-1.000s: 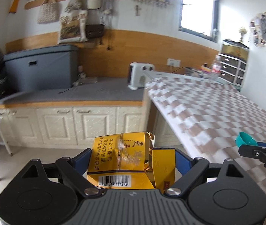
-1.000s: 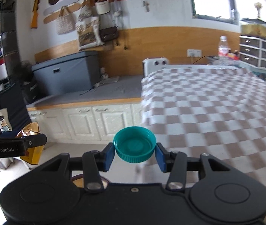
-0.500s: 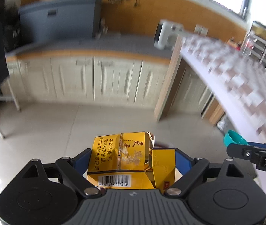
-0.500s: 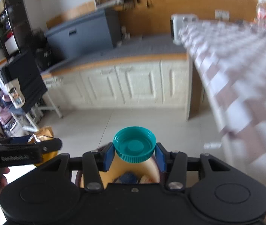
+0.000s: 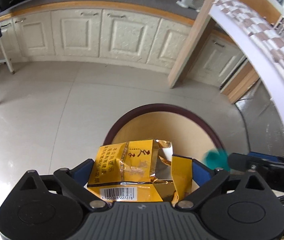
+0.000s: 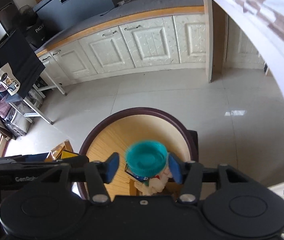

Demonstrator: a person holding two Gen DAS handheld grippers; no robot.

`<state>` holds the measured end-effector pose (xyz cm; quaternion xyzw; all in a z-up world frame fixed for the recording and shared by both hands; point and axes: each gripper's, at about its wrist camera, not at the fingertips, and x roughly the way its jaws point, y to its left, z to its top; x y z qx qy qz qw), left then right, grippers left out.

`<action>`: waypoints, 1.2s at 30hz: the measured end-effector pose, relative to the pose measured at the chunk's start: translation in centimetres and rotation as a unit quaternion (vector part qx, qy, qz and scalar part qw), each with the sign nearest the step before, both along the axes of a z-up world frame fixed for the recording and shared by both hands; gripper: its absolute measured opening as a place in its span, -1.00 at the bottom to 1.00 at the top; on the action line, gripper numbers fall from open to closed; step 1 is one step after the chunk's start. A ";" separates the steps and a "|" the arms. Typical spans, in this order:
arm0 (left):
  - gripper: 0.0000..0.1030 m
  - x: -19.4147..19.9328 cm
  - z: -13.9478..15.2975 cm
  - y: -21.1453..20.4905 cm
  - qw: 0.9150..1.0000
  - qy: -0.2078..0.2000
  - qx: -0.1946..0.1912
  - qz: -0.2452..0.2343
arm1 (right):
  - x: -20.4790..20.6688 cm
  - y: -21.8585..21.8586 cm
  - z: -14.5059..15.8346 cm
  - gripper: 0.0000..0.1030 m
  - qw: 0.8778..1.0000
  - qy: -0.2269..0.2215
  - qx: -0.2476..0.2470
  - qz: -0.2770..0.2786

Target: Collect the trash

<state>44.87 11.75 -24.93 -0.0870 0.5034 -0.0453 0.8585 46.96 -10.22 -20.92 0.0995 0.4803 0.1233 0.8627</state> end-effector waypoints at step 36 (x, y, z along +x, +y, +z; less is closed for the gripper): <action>1.00 -5.7 6.2 1.1 0.999 0.002 0.046 0.008 | -4.9 -0.8 5.1 0.94 0.998 -0.025 -0.059 -0.028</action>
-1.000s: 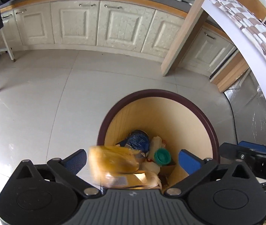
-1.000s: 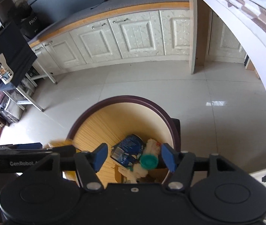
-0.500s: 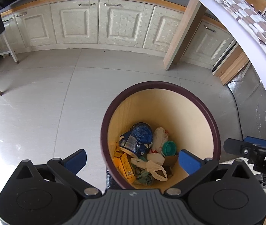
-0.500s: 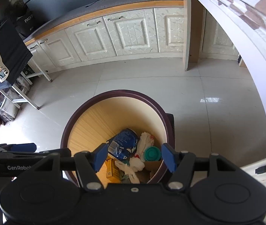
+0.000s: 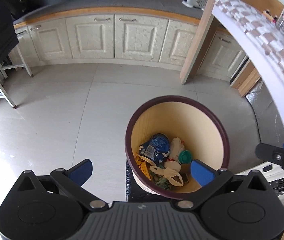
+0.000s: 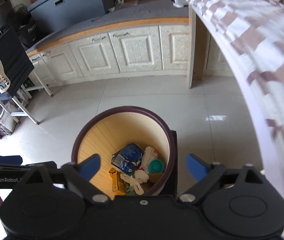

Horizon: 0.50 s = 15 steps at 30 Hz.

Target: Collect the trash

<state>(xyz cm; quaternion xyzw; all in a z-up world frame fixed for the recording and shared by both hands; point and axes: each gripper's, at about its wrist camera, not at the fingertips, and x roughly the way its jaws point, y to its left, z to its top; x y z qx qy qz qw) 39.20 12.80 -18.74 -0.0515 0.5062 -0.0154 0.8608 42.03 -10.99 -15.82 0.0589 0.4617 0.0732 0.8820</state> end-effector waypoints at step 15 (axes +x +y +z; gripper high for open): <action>1.00 -10.3 11.7 -1.7 0.994 -0.104 0.028 -0.012 | -9.5 -2.9 10.1 1.00 0.996 -0.088 -0.004 0.019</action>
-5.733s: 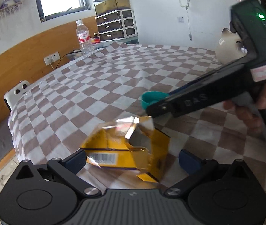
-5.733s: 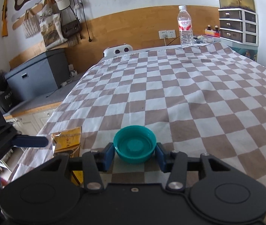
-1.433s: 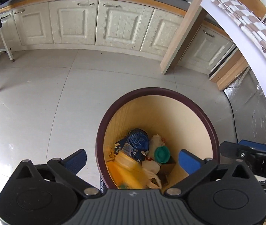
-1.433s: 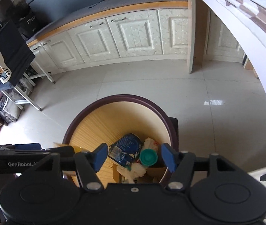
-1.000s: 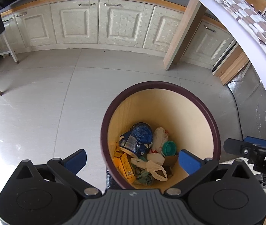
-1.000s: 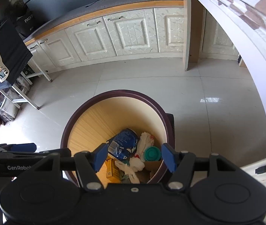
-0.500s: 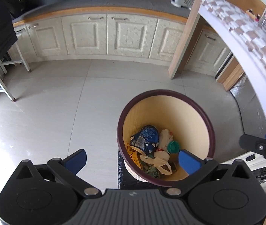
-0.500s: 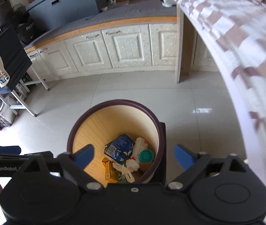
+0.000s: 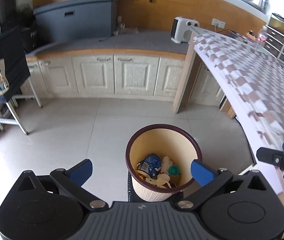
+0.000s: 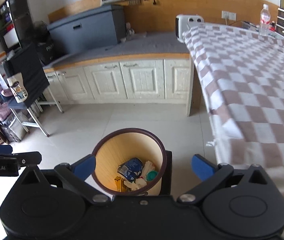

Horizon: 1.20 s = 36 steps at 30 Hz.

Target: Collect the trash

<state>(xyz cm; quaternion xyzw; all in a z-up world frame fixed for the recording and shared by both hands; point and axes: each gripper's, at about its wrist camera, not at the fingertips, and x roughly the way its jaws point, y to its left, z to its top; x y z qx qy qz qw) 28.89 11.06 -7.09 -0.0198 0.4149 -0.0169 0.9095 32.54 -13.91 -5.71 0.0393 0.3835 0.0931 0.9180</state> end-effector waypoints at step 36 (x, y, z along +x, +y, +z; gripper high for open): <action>1.00 -19.4 3.1 -7.2 0.998 -0.064 0.002 -0.005 | -21.8 -5.8 5.4 1.00 0.992 -0.073 -0.074 -0.074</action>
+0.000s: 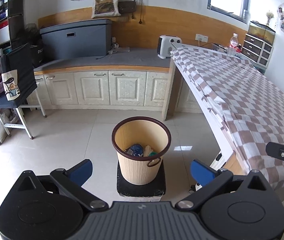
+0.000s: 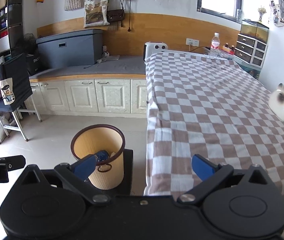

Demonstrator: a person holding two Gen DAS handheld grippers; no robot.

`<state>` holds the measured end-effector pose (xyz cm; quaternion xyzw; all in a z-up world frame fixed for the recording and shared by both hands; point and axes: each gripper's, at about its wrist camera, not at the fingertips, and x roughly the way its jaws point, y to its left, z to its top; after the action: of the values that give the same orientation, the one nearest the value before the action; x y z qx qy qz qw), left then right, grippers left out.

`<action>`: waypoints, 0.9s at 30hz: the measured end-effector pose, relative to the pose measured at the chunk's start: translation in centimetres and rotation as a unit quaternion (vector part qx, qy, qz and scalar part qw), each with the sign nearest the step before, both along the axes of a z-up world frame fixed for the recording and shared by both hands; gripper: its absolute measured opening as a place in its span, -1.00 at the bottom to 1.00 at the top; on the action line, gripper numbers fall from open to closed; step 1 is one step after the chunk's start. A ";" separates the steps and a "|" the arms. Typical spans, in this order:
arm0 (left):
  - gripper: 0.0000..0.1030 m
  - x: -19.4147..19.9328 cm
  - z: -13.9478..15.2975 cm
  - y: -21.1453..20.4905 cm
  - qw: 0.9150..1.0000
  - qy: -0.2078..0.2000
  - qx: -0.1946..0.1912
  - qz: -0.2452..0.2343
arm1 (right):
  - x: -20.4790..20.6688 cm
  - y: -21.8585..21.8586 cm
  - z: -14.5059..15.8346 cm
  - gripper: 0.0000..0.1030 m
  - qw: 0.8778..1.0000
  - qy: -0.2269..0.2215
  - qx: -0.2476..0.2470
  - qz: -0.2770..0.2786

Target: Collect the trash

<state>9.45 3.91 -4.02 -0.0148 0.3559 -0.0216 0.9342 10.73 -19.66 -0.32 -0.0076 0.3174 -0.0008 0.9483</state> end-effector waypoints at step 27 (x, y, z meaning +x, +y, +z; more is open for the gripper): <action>1.00 -3.2 1.1 0.8 1.000 -0.027 0.015 0.000 | -3.0 0.2 0.1 1.00 1.000 -0.010 -0.014 -0.019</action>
<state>6.24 4.73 -2.87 0.0002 0.3313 -0.0167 0.9434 7.71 -19.48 -0.24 -0.0147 0.3083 -0.0230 0.9509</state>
